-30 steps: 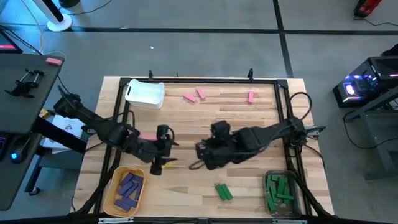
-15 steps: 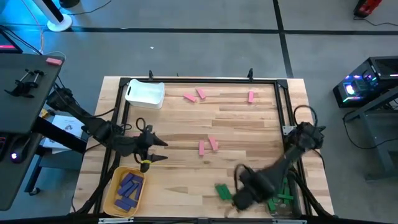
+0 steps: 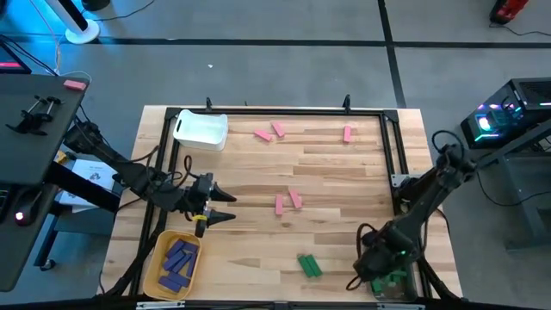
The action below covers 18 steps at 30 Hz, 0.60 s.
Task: Sort blocks
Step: Put the green block into the black bin
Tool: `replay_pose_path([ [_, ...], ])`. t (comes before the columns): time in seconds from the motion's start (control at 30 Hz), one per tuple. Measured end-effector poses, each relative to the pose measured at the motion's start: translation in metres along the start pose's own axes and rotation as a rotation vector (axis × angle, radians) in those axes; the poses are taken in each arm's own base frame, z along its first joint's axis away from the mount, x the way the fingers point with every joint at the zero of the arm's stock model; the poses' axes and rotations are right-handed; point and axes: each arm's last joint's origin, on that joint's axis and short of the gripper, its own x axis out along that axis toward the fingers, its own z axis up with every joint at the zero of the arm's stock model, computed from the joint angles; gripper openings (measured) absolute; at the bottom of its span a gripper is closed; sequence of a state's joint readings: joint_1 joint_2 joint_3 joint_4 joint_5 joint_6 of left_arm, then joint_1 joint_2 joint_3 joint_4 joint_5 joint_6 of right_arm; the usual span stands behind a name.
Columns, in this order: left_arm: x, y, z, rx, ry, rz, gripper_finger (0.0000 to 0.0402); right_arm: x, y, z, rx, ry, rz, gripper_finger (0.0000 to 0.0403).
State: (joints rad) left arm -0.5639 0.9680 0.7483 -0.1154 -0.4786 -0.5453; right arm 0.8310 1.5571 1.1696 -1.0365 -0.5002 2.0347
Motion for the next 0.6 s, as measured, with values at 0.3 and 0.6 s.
replay_pose_path([
  [0.3, 0.000, -0.002, 0.003, -0.022, -0.030, -0.020, 0.0248, -0.006, -0.009, -0.001, -0.006, -0.045, 0.082, 0.0088],
  [0.6, 0.000, -0.002, 0.003, -0.022, -0.026, -0.026, 0.0248, -0.015, 0.007, -0.024, -0.191, 0.062, 0.265, 0.0187],
])
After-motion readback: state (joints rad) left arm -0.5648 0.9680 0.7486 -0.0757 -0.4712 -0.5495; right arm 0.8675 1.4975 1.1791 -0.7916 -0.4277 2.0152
